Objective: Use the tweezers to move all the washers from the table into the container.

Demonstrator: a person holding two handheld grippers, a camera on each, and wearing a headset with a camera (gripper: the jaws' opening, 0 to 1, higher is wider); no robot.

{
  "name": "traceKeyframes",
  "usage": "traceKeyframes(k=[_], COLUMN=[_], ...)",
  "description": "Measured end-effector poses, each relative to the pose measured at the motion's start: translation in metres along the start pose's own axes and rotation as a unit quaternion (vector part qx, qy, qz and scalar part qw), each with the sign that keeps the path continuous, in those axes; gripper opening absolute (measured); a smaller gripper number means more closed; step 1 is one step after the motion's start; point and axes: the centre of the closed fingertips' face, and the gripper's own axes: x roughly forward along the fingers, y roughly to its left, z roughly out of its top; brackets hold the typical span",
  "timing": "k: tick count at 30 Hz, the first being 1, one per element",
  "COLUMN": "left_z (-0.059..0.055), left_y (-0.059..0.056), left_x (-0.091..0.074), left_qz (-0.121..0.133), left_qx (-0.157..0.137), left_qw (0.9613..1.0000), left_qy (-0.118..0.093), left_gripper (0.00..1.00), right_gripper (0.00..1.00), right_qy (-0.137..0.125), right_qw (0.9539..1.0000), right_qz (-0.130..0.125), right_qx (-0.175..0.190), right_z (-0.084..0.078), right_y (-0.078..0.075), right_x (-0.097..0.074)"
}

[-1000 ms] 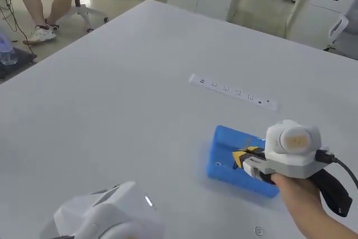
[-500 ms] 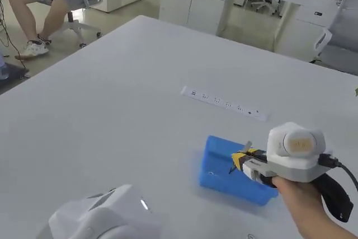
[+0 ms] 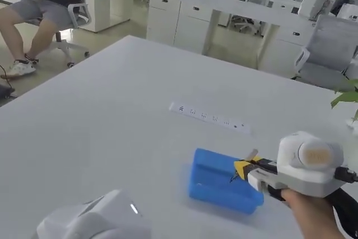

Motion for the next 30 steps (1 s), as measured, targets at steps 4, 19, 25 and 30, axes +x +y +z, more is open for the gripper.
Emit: traceKeyframes(k=[4,19,25,30], left_z=[0.0,0.007,0.006,0.006], left_y=[-0.001,-0.007,-0.011,-0.018], left_x=[-0.003,-0.01,-0.011,-0.01], left_qz=[0.001,-0.003,-0.001,-0.007], left_qx=[-0.001,0.0,-0.008,-0.008], left_qw=[1.0,0.9998,0.9998,0.9998], left_qy=[-0.004,-0.018,-0.018,-0.016], left_gripper=[0.98,0.97,0.97,0.97], right_gripper=[0.03,0.03,0.03,0.03], right_qy=[-0.004,0.008,0.029,0.048], right_qw=[1.0,0.9994,0.9984,0.9974], right_qz=[-0.004,-0.009,-0.007,-0.001], right_qx=[0.002,0.032,0.047,0.054], right_z=[-0.005,-0.041,-0.068,-0.084], right_y=[0.001,0.011,0.015,0.021], right_x=[-0.01,-0.031,-0.031,-0.028])
